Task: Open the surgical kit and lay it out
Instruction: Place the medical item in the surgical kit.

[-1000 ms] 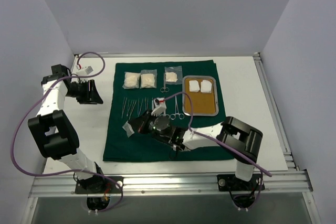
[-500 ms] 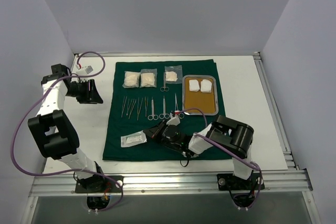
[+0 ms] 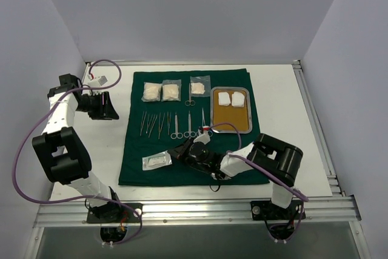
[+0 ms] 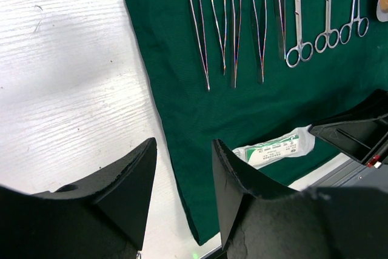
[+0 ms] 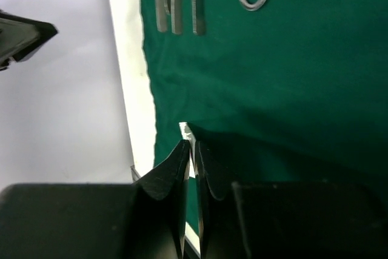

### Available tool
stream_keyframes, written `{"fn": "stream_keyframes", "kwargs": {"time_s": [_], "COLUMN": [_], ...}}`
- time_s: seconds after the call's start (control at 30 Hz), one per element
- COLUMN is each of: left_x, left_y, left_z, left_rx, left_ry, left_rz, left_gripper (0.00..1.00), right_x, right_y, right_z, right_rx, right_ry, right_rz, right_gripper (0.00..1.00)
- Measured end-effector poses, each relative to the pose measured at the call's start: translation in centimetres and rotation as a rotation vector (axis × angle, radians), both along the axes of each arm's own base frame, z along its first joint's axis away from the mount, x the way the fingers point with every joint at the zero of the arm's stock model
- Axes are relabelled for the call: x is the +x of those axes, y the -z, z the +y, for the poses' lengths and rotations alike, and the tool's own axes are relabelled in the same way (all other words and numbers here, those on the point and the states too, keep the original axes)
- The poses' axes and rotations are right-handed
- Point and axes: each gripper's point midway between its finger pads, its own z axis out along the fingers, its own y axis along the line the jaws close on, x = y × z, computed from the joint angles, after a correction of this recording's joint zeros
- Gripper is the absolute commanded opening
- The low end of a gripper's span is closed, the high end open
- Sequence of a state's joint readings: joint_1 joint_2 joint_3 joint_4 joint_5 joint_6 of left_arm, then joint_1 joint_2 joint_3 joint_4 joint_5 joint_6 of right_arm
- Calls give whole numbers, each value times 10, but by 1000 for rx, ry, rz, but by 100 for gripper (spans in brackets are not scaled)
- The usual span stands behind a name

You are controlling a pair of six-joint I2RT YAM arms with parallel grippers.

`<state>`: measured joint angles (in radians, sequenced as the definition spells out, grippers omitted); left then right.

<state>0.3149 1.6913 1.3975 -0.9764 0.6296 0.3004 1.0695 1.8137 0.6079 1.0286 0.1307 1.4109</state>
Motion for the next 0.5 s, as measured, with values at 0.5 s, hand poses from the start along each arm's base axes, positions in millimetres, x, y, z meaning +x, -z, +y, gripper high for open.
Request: {"fn": "stream_keyframes", "kwargs": {"time_s": [0.5], "left_x": [0], "left_y": [0], "left_z": [0], "left_rx": [1], "left_ry": [-1], "left_rz": [0], "left_gripper": [50], "right_x": [-6], "right_y": [-21], "right_z": [2], "right_rx": [-142], "right_ry": [-84], "right_rz": [2], "right_gripper": [40]}}
